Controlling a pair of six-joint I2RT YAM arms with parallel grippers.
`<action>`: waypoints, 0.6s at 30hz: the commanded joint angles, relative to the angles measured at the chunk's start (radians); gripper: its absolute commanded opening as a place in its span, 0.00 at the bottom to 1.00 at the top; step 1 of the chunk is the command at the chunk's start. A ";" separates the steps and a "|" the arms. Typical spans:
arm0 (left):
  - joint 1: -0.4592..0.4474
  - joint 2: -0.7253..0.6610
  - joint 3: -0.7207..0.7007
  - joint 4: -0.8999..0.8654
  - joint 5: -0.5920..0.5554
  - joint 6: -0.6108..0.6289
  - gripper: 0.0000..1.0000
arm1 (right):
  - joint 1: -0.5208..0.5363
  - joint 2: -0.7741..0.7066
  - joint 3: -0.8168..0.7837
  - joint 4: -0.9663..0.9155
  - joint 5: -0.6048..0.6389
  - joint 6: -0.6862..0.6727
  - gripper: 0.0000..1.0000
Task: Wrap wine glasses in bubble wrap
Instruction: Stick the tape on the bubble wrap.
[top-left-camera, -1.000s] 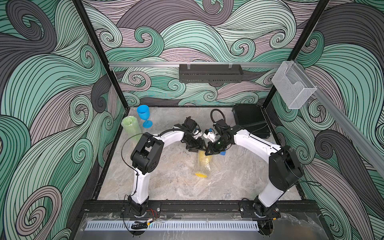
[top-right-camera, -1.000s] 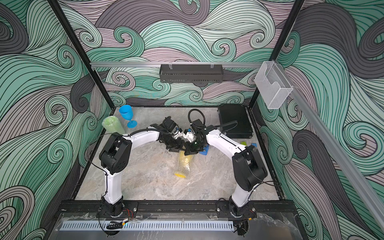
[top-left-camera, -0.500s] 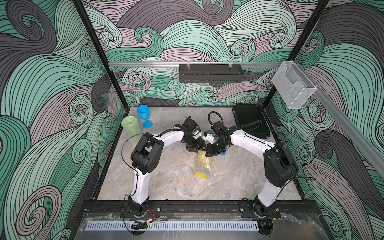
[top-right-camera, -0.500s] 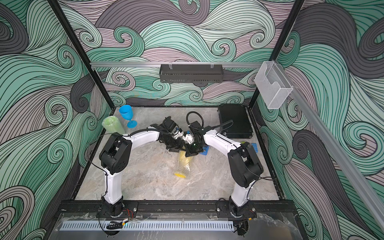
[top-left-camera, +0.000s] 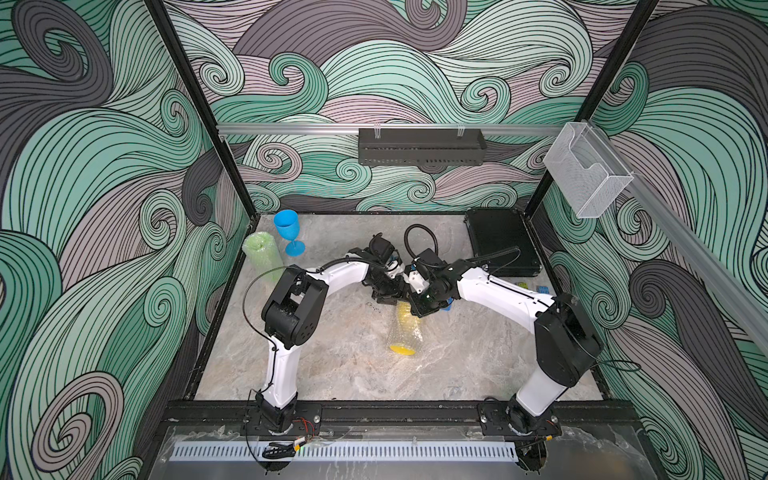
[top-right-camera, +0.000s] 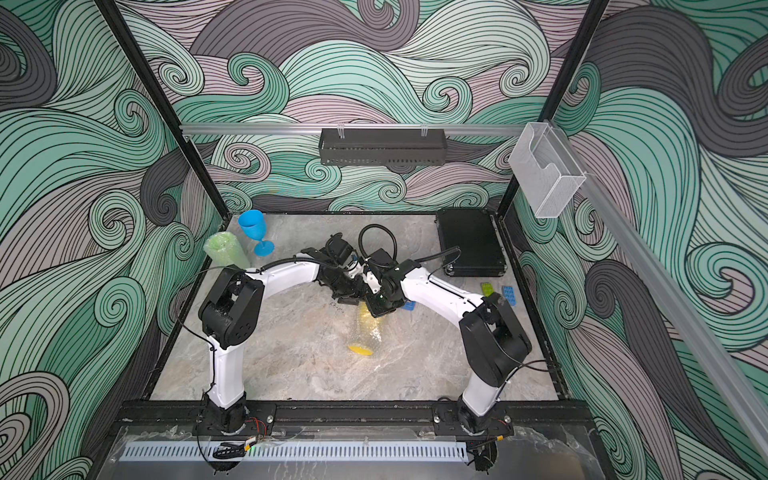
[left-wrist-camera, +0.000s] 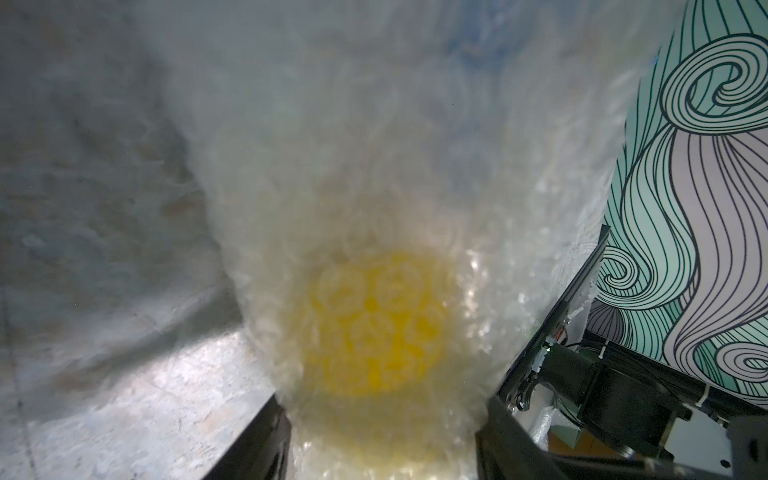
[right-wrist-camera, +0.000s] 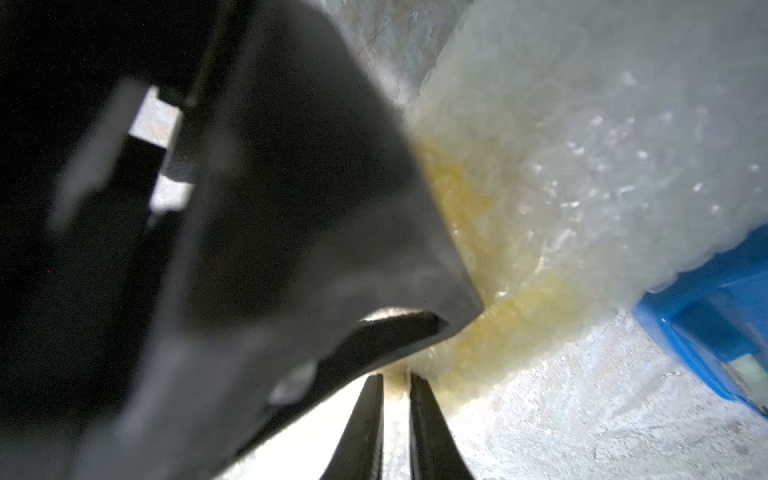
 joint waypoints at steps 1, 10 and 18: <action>-0.019 0.066 -0.023 -0.109 -0.093 0.019 0.64 | 0.019 0.009 -0.024 0.014 0.129 -0.003 0.22; -0.019 0.065 -0.024 -0.109 -0.095 0.021 0.64 | 0.031 -0.007 -0.013 0.015 0.066 -0.006 0.35; -0.019 0.065 -0.023 -0.110 -0.096 0.022 0.64 | 0.043 -0.032 0.000 -0.010 0.028 -0.002 0.41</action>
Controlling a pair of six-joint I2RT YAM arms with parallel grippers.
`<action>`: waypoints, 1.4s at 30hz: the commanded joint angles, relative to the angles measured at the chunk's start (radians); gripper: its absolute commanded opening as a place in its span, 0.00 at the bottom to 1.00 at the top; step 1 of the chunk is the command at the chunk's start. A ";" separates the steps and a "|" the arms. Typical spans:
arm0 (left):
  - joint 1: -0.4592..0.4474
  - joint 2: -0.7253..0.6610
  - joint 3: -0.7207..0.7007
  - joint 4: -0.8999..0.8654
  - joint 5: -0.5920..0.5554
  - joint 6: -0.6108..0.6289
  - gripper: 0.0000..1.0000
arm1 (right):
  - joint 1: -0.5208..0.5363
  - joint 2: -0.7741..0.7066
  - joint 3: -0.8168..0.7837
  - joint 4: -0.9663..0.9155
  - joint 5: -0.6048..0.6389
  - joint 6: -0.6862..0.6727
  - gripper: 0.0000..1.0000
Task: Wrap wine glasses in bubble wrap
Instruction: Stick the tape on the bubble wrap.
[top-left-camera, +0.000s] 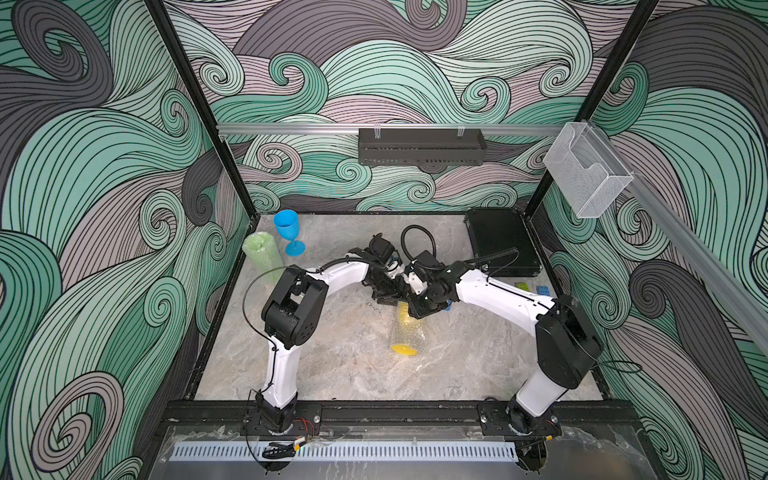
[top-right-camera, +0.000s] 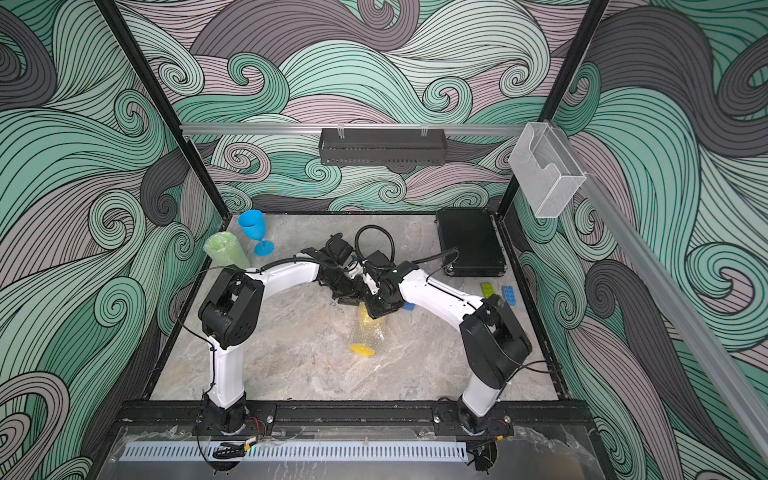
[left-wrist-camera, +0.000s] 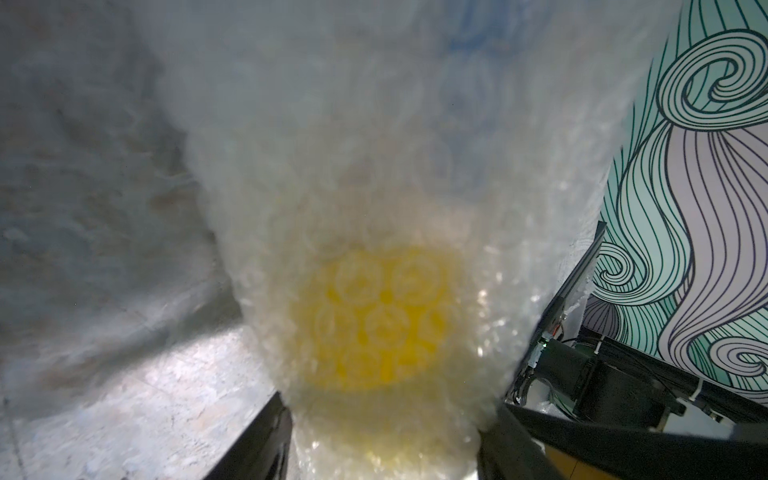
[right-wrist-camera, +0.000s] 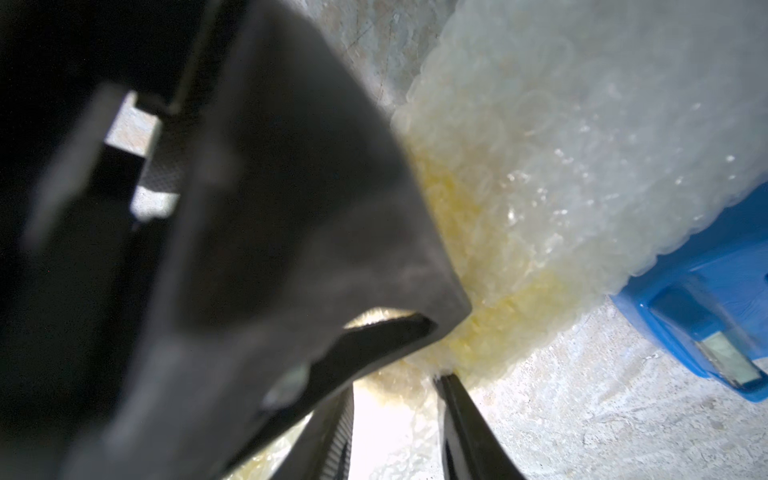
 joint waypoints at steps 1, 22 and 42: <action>-0.019 0.065 -0.023 -0.103 -0.107 0.020 0.64 | 0.022 -0.025 0.001 -0.009 -0.005 -0.033 0.42; -0.019 0.066 -0.020 -0.106 -0.110 0.020 0.64 | 0.014 -0.126 0.005 -0.081 0.009 -0.055 0.54; -0.019 0.066 -0.024 -0.104 -0.110 0.018 0.64 | -0.097 -0.058 -0.016 0.021 -0.192 -0.002 0.00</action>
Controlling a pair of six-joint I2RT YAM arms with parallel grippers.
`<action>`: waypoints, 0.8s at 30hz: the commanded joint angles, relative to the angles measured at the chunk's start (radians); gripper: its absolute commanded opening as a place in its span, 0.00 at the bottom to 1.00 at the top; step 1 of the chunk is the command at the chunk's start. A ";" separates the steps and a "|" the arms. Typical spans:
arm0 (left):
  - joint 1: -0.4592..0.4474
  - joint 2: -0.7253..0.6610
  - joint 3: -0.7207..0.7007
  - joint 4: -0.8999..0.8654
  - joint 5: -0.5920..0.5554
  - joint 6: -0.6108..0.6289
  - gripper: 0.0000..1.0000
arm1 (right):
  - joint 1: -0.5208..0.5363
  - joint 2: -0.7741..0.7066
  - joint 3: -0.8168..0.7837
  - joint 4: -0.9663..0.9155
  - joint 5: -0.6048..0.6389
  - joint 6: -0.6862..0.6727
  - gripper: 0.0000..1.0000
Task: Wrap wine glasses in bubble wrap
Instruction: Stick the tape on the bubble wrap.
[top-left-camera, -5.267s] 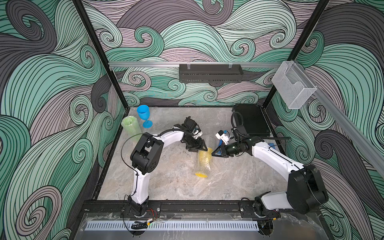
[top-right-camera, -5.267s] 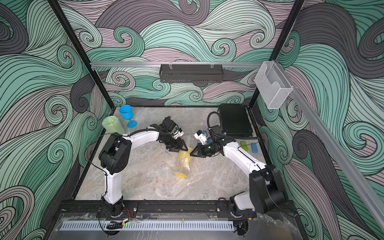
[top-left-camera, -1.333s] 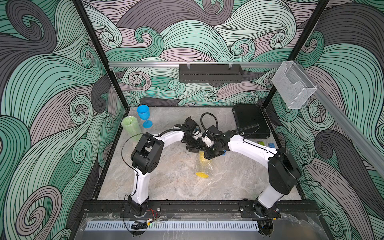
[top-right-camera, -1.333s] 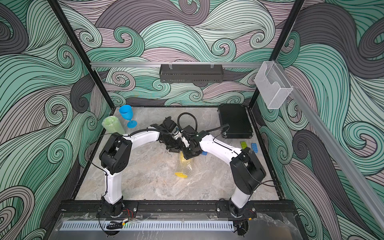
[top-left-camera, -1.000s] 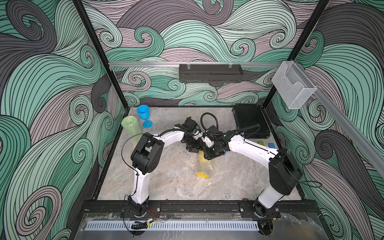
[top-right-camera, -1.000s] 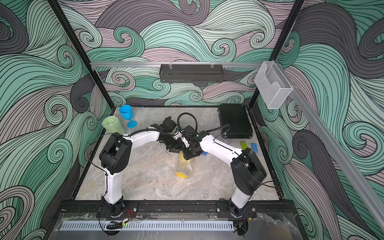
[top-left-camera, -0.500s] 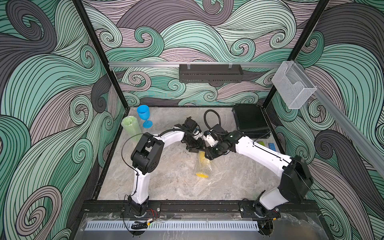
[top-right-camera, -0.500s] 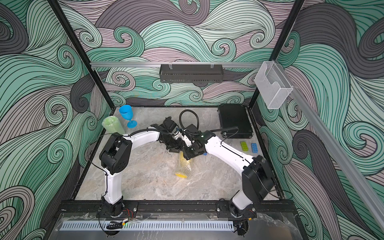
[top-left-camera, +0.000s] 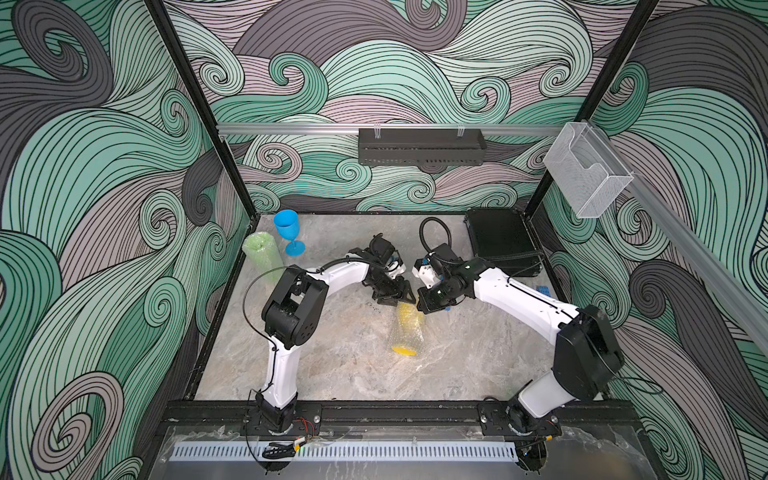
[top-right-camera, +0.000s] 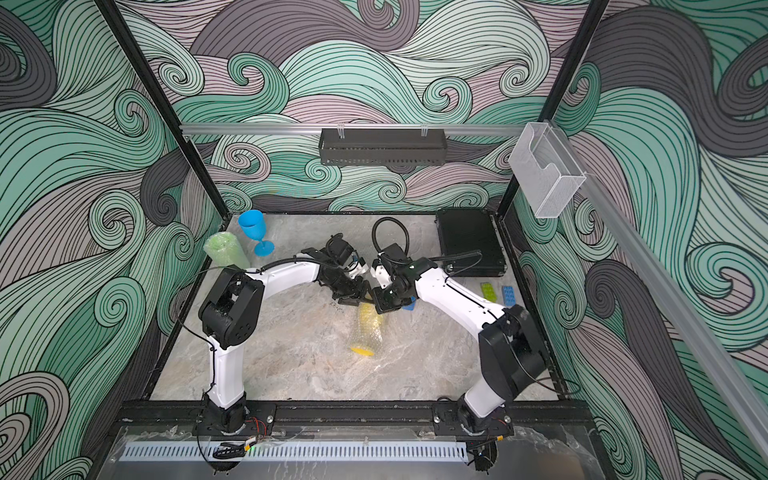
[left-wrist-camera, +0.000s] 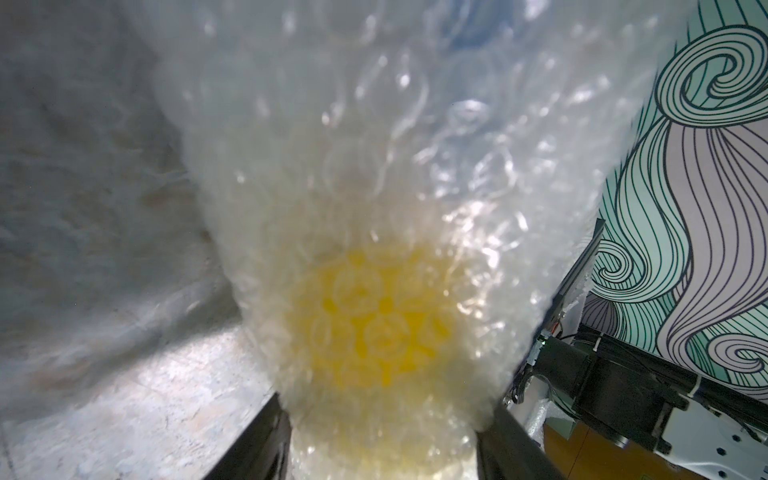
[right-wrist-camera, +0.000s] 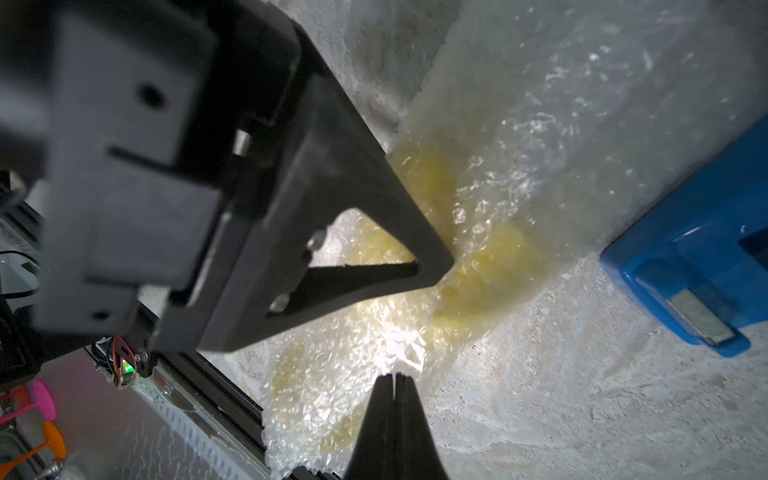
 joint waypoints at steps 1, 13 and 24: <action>-0.017 0.068 -0.024 -0.102 -0.112 0.017 0.64 | -0.003 0.026 0.015 0.029 -0.041 0.009 0.00; -0.017 0.073 -0.012 -0.113 -0.115 0.019 0.64 | -0.004 0.099 -0.022 0.073 -0.055 0.012 0.00; -0.018 0.071 -0.028 -0.096 -0.100 0.012 0.64 | -0.004 0.003 -0.075 0.069 -0.058 0.033 0.01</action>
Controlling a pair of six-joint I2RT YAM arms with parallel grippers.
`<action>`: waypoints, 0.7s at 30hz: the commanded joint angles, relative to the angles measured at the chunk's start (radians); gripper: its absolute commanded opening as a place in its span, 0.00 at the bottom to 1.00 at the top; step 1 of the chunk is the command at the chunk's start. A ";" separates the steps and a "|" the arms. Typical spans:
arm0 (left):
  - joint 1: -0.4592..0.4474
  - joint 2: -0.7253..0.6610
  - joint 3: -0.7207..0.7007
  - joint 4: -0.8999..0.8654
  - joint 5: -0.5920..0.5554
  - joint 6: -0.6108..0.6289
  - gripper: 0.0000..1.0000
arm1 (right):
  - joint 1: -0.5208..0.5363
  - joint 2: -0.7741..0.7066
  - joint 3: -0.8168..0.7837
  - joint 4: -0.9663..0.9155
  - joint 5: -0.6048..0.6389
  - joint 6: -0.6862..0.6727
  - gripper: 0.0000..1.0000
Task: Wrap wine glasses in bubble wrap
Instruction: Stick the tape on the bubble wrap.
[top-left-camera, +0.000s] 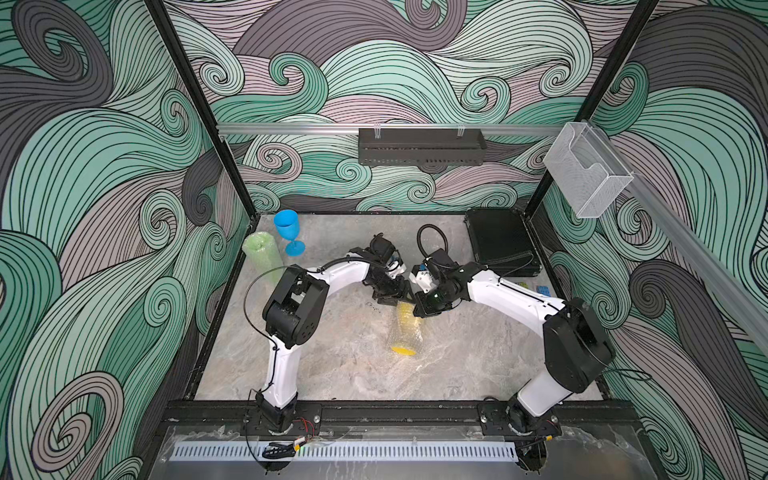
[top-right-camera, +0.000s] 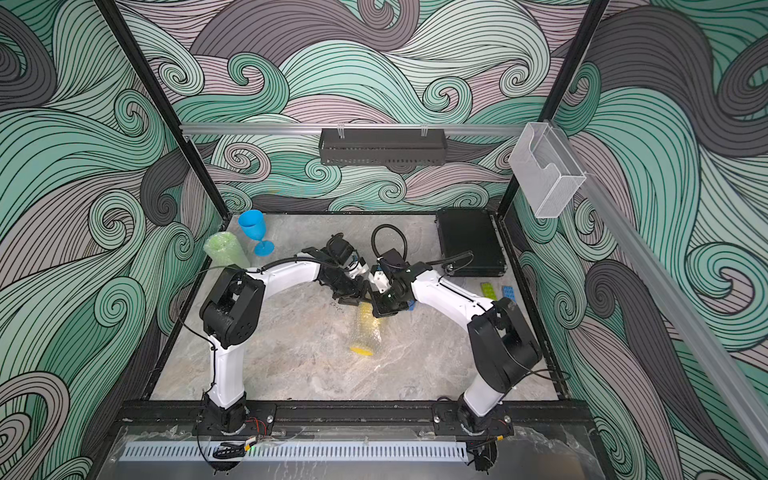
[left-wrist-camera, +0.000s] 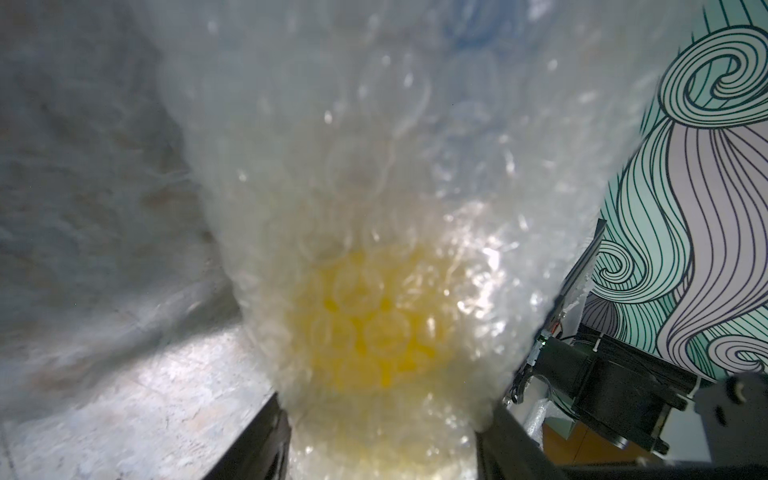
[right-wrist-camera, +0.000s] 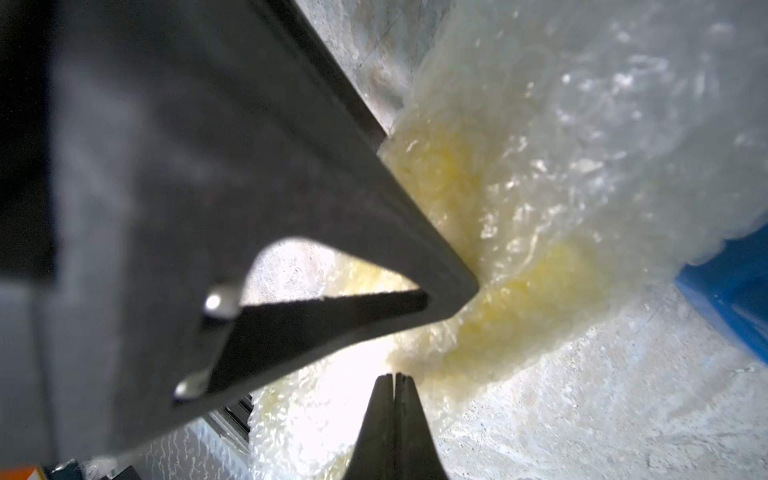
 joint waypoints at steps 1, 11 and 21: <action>-0.018 0.065 -0.037 -0.099 -0.104 0.017 0.64 | -0.001 -0.006 -0.012 -0.002 0.008 0.008 0.01; -0.016 0.066 -0.023 -0.112 -0.111 0.016 0.64 | -0.010 0.059 -0.053 0.041 0.006 0.006 0.00; -0.017 0.071 -0.032 -0.104 -0.105 0.022 0.64 | -0.009 -0.062 -0.088 0.038 -0.013 0.038 0.02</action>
